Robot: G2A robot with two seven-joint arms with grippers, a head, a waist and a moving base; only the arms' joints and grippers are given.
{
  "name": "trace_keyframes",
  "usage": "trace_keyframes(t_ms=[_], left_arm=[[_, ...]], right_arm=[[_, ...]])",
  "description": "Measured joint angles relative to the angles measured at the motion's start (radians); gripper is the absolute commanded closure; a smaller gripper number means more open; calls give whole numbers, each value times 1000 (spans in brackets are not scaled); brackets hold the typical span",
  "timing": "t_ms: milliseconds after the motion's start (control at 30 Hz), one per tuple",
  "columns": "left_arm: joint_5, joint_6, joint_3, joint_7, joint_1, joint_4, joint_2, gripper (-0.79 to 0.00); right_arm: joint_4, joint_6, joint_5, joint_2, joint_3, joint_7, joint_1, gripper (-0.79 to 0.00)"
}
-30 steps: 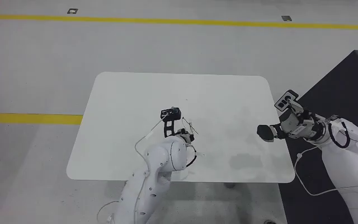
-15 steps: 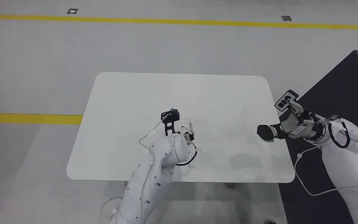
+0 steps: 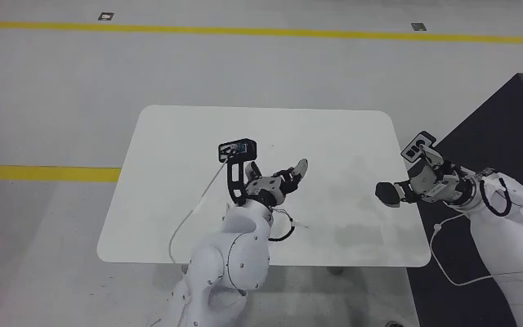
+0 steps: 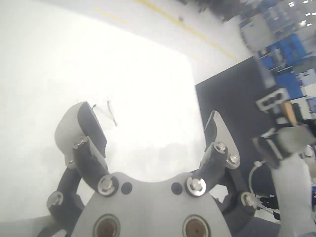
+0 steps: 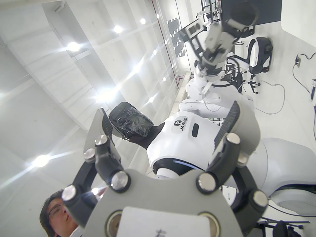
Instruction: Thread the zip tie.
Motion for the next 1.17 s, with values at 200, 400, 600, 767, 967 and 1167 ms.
trace_keyframes(t_ms=[200,400,600,767,967,1167], left_arm=[[-59,-184,-61,200,137,-124,20,-785],[-58,-183,-73,217,152,-128,21,-785],[-58,-183,-73,217,152,-128,21,-785],[-58,-183,-73,217,152,-128,21,-785],[-58,-183,-73,217,152,-128,21,-785],[-58,-183,-73,217,152,-128,21,-785]], right_arm=[[0,0,0,0,0,0,0,-785],[0,0,0,0,0,0,0,-785],[0,0,0,0,0,0,0,-785],[0,0,0,0,0,0,0,-785],[0,0,0,0,0,0,0,-785],[0,0,0,0,0,0,0,-785]])
